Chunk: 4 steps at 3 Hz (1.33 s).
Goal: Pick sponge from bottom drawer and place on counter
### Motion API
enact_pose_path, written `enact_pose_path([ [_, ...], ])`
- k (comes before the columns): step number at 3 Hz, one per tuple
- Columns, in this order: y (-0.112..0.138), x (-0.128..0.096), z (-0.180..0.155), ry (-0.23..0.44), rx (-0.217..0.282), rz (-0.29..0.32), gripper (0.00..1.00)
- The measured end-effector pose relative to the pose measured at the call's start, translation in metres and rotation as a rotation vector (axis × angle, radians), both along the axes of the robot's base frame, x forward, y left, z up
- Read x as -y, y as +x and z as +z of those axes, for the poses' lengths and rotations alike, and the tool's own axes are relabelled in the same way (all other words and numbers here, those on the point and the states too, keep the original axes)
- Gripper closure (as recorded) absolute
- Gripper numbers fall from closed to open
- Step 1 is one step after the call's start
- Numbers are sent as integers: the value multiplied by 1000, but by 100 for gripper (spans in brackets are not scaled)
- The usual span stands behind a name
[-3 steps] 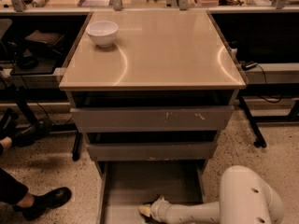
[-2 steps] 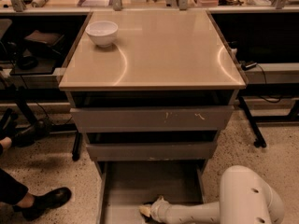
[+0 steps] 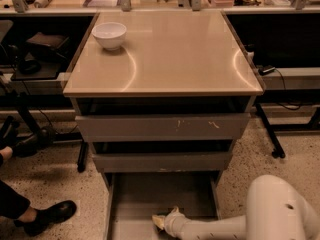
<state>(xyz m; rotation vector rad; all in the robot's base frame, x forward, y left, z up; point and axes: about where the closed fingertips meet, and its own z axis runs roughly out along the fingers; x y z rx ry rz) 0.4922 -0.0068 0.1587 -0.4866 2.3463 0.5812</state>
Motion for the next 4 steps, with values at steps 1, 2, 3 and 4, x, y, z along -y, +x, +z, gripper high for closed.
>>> enact_pose_path([
  [1,15,41,97,7,151,-87,100],
  [2,7,87,194,14,262,-174,100],
  [3,-19,121,276,54,286,-258,100],
  [4,-12,149,313,13,348,-287,100],
])
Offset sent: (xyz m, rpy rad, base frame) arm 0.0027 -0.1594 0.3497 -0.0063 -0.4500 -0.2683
